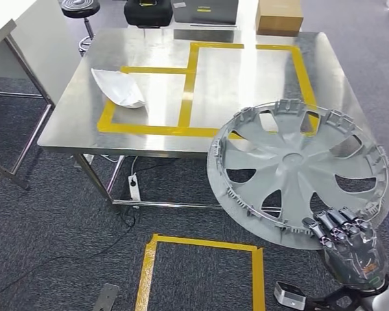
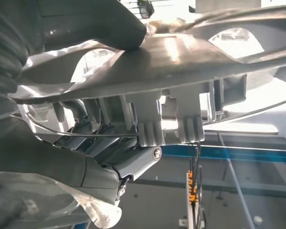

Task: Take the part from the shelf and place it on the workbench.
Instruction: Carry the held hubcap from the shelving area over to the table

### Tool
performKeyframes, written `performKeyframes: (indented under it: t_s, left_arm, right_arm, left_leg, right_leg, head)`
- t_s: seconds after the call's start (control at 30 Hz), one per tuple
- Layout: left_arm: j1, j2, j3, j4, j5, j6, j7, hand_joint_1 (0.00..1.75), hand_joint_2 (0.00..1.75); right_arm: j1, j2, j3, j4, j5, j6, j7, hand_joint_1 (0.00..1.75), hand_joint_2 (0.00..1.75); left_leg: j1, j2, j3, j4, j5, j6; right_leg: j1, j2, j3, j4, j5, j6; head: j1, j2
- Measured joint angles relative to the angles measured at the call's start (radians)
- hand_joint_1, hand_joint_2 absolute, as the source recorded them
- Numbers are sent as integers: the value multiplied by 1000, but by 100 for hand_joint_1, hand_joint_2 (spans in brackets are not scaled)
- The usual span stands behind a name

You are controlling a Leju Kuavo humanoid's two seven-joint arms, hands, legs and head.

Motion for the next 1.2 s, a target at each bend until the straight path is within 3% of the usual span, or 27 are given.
performKeyframes:
  t_s: [0.07,0.17,0.2,0.23,0.3,0.33,0.4,0.43,0.5,0.57,0.67,0.7,0.73,0.77,0.83,0.87,0.93,1.03,1.1,1.17,1.2]
  left_arm:
    - [-2,1,0,0,0,0,0,0,175]
    - [-1,1,0,0,0,-1,1,0,175]
    - [1,1,0,0,0,-1,1,0,175]
    - [2,1,0,0,-1,-1,1,0,175]
    - [3,2,0,0,-1,-1,1,0,175]
    - [3,2,0,0,-1,-1,1,0,175]
    - [3,2,0,0,-3,-1,2,0,175]
    - [4,2,0,0,-5,-1,2,0,175]
    - [6,3,-1,0,-14,-2,3,0,175]
    - [2,4,-2,0,-22,-3,4,0,175]
    - [-2,5,-7,0,-28,-5,4,0,175]
    - [-1,5,-8,0,-29,-5,4,0,175]
    - [0,6,-8,0,-30,-6,4,0,175]
    - [0,6,-9,0,-30,-6,4,0,175]
    - [0,7,-9,0,-31,-6,4,0,175]
    - [-1,7,-9,0,-31,-6,4,0,175]
    - [-2,8,-9,0,-33,-6,4,0,175]
    - [-3,10,-10,0,-34,-5,3,0,175]
    - [-4,11,-10,0,-34,-4,2,0,175]
    - [-2,11,-10,0,-34,-4,2,0,175]
    - [0,11,-10,0,-34,-4,2,0,175]
  right_arm:
    - [1,0,0,0,0,0,1,175,175]
    - [0,0,1,0,1,0,1,175,175]
    - [1,0,2,0,1,0,1,175,175]
    - [2,0,2,0,1,0,1,175,175]
    - [3,0,2,0,1,0,1,175,175]
    - [2,0,3,0,1,0,1,175,175]
    - [1,0,3,0,1,0,1,175,175]
    - [1,1,4,0,1,0,1,175,175]
    - [3,1,6,0,2,0,-2,175,175]
    - [3,3,8,-1,3,0,-6,175,175]
    - [3,8,15,-3,5,0,-13,175,175]
    - [4,10,18,-3,6,0,-15,175,175]
    - [5,11,19,-2,7,0,-15,175,175]
    - [6,12,20,-2,8,0,-16,175,175]
    - [6,13,22,-2,9,0,-16,175,175]
    - [5,14,22,-2,9,0,-16,175,175]
    - [4,15,24,-1,8,0,-16,175,175]
    - [4,19,25,0,8,0,-16,175,175]
    - [2,22,27,0,8,0,-15,175,175]
    - [0,24,28,0,7,0,-16,175,175]
    - [0,24,28,0,7,0,-16,175,175]
  left_leg:
    - [3,1,-35,69,-23,-11]
    - [11,3,-141,233,-86,-25]
    - [13,3,-164,252,-86,-27]
    - [14,3,-172,237,-65,-26]
    - [15,4,-147,126,26,-18]
    - [12,5,-133,74,52,-15]
    - [6,6,-117,14,68,-5]
    - [4,6,-116,11,60,-1]
    - [6,4,-100,-3,73,12]
    - [8,2,-83,-10,70,22]
    - [6,2,-74,-13,58,30]
    - [5,1,-69,-13,52,31]
    - [5,0,-61,-12,45,30]
    - [5,-1,-51,-12,38,29]
    - [5,-2,-32,-13,22,23]
    - [4,-3,-27,-14,16,18]
    - [2,-2,-22,-15,10,7]
    - [1,-1,-23,12,7,-8]
    - [4,2,-73,105,-9,-20]
    - [8,3,-149,219,-52,-29]
    - [9,3,-177,250,-67,-30]
  right_leg:
    - [-5,-2,19,-8,-4,-8]
    - [-6,-2,38,-10,-21,-13]
    - [-6,-1,46,-10,-27,-13]
    - [-6,0,55,-10,-35,-12]
    - [-6,0,72,-10,-51,-7]
    - [-6,0,82,-11,-59,-2]
    - [-4,0,90,-12,-69,9]
    - [-3,0,97,-9,-69,15]
    - [-4,0,97,6,-70,27]
    - [-6,0,63,67,-91,33]
    - [-6,1,-52,231,-159,40]
    - [-6,1,-82,259,-163,42]
    - [-6,0,-96,253,-143,42]
    - [-6,0,-92,213,-104,41]
    - [-5,0,-61,93,-19,36]
    - [-3,-1,-47,48,-3,31]
    - [2,-1,-34,18,-2,17]
    - [-4,-1,-9,3,1,-1]
    - [-8,-2,12,-4,-6,-9]
    - [-8,-2,26,-5,-19,-13]
    - [-8,-1,35,-5,-27,-13]
  head:
    - [-2,0]
    - [-3,0]
    - [-3,0]
    - [-4,0]
    - [-3,0]
    - [-3,0]
    - [-2,0]
    - [-2,0]
    - [-2,0]
    - [2,0]
    - [7,0]
    - [7,0]
    - [7,0]
    - [7,0]
    - [7,0]
    - [7,0]
    - [5,0]
    - [3,0]
    - [1,0]
    - [-1,0]
    - [-1,0]
